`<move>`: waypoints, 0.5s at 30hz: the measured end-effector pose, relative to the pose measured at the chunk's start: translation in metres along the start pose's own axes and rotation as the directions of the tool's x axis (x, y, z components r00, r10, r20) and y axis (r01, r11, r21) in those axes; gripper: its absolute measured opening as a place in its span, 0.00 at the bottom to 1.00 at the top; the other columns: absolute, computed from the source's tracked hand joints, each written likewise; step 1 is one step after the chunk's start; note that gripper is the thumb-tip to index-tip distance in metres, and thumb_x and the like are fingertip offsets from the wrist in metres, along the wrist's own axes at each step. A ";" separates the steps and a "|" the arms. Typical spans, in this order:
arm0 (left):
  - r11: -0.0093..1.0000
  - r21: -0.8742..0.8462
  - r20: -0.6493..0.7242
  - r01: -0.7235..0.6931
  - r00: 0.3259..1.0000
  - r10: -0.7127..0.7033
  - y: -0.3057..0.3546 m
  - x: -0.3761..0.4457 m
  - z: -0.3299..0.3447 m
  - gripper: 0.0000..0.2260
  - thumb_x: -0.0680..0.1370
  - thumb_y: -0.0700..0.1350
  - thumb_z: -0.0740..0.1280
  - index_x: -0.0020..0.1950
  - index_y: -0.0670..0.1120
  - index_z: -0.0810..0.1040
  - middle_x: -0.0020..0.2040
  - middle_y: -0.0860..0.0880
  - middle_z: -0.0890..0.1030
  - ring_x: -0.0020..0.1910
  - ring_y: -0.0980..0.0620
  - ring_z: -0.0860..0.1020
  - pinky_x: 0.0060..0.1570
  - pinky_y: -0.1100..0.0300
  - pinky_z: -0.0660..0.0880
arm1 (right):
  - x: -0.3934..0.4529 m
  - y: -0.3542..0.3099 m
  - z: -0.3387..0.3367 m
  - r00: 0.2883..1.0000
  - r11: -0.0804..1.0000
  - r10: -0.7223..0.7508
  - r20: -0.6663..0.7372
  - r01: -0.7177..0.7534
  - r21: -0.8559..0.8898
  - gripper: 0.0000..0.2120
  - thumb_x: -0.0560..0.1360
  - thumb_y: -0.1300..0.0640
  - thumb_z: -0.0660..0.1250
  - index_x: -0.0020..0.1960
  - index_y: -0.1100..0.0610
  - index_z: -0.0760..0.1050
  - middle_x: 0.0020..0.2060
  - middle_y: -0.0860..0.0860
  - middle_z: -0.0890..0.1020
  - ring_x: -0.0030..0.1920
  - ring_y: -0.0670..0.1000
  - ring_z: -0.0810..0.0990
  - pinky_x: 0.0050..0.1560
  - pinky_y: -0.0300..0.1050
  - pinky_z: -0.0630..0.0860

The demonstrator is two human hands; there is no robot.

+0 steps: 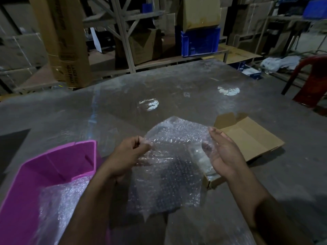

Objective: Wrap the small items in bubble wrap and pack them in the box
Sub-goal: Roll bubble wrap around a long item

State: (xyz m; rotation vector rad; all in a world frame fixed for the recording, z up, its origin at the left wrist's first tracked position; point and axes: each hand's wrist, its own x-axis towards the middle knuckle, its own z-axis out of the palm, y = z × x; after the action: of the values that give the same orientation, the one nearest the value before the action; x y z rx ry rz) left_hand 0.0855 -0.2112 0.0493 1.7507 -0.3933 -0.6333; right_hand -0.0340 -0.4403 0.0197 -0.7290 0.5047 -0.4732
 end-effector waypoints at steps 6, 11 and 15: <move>0.956 -0.290 -0.145 -0.038 0.989 -0.005 0.009 -0.001 0.002 0.08 0.82 0.43 0.65 0.43 0.44 0.76 0.33 0.51 0.81 0.28 0.58 0.79 0.26 0.64 0.76 | -0.007 0.006 -0.010 0.959 0.990 0.134 0.251 -0.116 -0.084 0.33 0.71 0.42 0.74 0.71 0.50 0.67 0.63 0.59 0.82 0.63 0.58 0.81 0.63 0.54 0.78; 0.919 -0.393 -0.184 -0.022 0.981 -0.055 0.011 -0.001 -0.004 0.06 0.80 0.43 0.68 0.51 0.41 0.77 0.39 0.46 0.83 0.38 0.49 0.82 0.41 0.55 0.80 | -0.012 0.029 -0.008 0.938 0.950 0.182 0.296 -0.090 -0.301 0.46 0.63 0.57 0.82 0.75 0.52 0.63 0.61 0.62 0.82 0.61 0.57 0.82 0.62 0.53 0.79; 0.938 -0.343 -0.242 -0.048 0.969 -0.039 0.007 0.001 -0.007 0.15 0.77 0.43 0.72 0.60 0.38 0.75 0.45 0.42 0.84 0.39 0.48 0.82 0.39 0.55 0.79 | -0.010 0.026 0.001 0.974 0.959 0.059 0.218 0.006 -0.285 0.33 0.70 0.65 0.73 0.72 0.54 0.67 0.45 0.56 0.83 0.50 0.51 0.83 0.47 0.40 0.80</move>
State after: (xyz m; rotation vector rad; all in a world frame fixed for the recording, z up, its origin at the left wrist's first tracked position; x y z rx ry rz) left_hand 0.0909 -0.2087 0.0571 1.4643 -0.1035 -0.4428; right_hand -0.0353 -0.4173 0.0046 -1.0380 0.3717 -0.2890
